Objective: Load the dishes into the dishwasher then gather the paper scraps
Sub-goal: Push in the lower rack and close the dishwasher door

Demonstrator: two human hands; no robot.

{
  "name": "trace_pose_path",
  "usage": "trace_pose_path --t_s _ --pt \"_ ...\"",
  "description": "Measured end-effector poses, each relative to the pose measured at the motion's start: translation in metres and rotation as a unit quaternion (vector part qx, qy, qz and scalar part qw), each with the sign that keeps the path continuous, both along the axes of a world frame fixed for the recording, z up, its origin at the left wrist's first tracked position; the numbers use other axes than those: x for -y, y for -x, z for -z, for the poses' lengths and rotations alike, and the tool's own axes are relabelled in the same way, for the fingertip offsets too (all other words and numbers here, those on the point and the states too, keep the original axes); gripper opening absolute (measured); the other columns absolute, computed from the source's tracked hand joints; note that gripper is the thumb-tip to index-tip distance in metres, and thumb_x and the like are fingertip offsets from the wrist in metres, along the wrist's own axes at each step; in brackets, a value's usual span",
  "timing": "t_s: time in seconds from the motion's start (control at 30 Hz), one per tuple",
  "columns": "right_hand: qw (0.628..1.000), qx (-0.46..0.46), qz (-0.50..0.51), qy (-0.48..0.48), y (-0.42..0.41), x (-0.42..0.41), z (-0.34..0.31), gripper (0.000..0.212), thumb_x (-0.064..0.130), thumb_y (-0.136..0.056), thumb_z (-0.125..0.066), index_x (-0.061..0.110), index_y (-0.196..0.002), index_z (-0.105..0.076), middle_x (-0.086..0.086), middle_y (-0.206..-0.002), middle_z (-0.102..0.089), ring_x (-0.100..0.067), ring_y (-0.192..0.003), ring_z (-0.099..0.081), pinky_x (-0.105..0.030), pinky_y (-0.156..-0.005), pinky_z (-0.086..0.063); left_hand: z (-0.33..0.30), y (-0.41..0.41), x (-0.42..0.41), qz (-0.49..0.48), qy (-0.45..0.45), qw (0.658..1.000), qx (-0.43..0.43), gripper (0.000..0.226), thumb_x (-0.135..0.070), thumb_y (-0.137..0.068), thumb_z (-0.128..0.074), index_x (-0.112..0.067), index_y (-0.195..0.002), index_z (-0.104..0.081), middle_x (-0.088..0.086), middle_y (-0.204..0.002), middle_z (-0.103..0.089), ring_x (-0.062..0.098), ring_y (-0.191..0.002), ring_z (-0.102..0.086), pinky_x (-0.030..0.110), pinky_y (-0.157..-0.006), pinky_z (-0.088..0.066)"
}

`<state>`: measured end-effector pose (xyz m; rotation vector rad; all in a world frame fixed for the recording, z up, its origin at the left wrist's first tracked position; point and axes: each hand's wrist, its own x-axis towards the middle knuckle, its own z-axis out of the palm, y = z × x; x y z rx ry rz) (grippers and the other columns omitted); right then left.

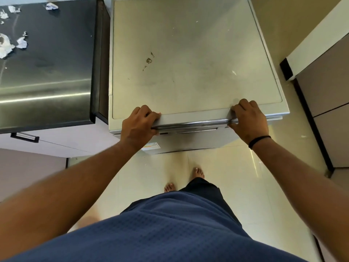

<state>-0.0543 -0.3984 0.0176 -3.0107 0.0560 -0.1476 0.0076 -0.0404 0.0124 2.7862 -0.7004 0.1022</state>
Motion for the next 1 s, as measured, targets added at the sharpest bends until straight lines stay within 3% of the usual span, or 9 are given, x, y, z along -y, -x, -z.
trace_pose_path --t_s 0.33,0.57,0.87,1.0 --pt "0.999 0.005 -0.031 0.034 -0.001 0.002 -0.003 0.046 0.02 -0.063 -0.092 0.004 -0.096 -0.064 -0.01 -0.096 -0.056 -0.031 -0.087 -0.051 -0.038 -0.06 -0.05 0.008 -0.003 -0.004 0.005 0.015 0.999 0.036 0.052 -0.026 -0.06 -0.094 -0.018 -0.107 -0.073 0.004 -0.094 -0.059 0.026 -0.082 -0.057 0.028 -0.048 -0.046" --pt "0.989 0.043 -0.091 0.106 -0.002 0.012 0.008 0.041 0.023 -0.074 -0.084 -0.001 -0.1 -0.062 -0.015 -0.097 -0.055 -0.036 -0.085 -0.05 -0.036 -0.046 -0.045 0.017 0.002 -0.003 0.004 0.001 0.997 0.075 0.048 -0.02 -0.071 -0.087 -0.017 -0.116 -0.069 0.004 -0.098 -0.058 0.025 -0.086 -0.055 0.029 -0.048 -0.048" --pt "0.999 -0.007 0.022 0.036 -0.002 -0.013 -0.003 0.028 0.015 -0.073 -0.083 0.006 -0.088 -0.062 -0.011 -0.101 -0.053 -0.033 -0.093 -0.049 -0.044 -0.059 -0.054 0.013 0.008 0.003 -0.028 0.02 0.998 0.06 0.042 -0.018 -0.069 -0.087 -0.017 -0.108 -0.071 0.004 -0.098 -0.058 0.026 -0.086 -0.054 0.027 -0.049 -0.044" --pt "0.997 -0.028 0.074 0.003 -0.002 -0.033 -0.011 0.044 0.043 -0.074 -0.08 0.005 -0.087 -0.062 -0.014 -0.105 -0.05 -0.036 -0.099 -0.047 -0.043 -0.068 -0.051 0.007 0.013 0.009 -0.05 0.029 0.998 0.041 0.041 -0.021 -0.07 -0.089 -0.016 -0.107 -0.072 0.004 -0.1 -0.058 0.027 -0.088 -0.055 0.026 -0.053 -0.039"
